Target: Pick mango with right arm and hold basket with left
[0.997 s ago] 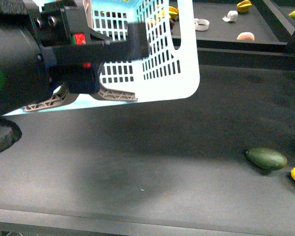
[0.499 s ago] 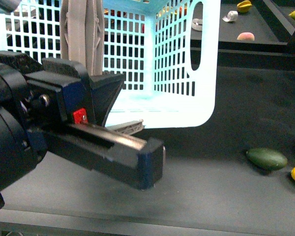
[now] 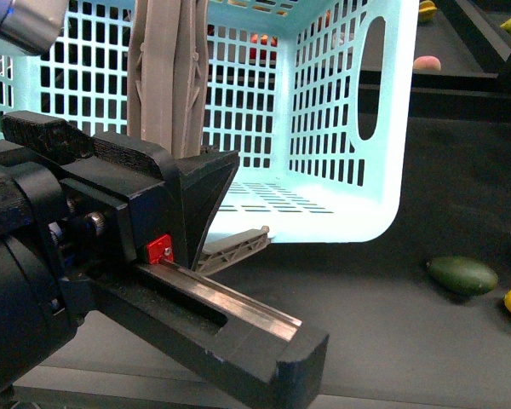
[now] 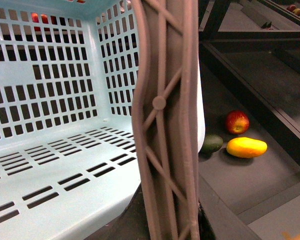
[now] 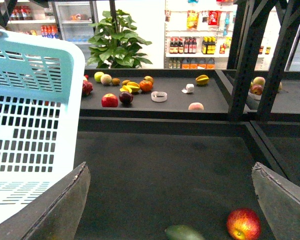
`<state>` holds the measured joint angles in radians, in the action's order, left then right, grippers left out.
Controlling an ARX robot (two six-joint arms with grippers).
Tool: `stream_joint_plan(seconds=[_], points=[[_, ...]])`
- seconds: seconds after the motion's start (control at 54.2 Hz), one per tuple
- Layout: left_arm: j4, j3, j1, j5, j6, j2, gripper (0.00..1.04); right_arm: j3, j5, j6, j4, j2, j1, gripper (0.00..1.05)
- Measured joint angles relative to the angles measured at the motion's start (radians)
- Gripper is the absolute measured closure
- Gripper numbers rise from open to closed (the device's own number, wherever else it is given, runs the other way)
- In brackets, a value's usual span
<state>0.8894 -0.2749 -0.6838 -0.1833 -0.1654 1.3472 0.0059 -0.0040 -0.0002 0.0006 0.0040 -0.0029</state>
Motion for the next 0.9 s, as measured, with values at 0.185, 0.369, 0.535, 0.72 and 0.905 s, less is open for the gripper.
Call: stream_joint_plan(seconds=[0.185, 0.369, 0.535, 0.72, 0.905], points=[[-0.001, -0.002, 0.0, -0.025, 0.0, 0.0, 0.97, 0.0, 0.0, 0.0, 0.0, 0.0, 0.0, 0.08], [-0.001, -0.002, 0.0, -0.028, 0.0, 0.0, 0.97, 0.0, 0.0, 0.0, 0.0, 0.0, 0.0, 0.08], [-0.001, -0.002, 0.0, -0.026, 0.0, 0.0, 0.97, 0.0, 0.0, 0.0, 0.0, 0.0, 0.0, 0.08], [-0.001, -0.002, 0.0, -0.026, 0.0, 0.0, 0.97, 0.004, 0.022, 0.005, -0.018, 0.007, 0.006, 0.08], [-0.001, -0.002, 0.0, -0.025, 0.0, 0.0, 0.97, 0.066, -0.057, 0.039, 0.076, 0.316, -0.116, 0.08]])
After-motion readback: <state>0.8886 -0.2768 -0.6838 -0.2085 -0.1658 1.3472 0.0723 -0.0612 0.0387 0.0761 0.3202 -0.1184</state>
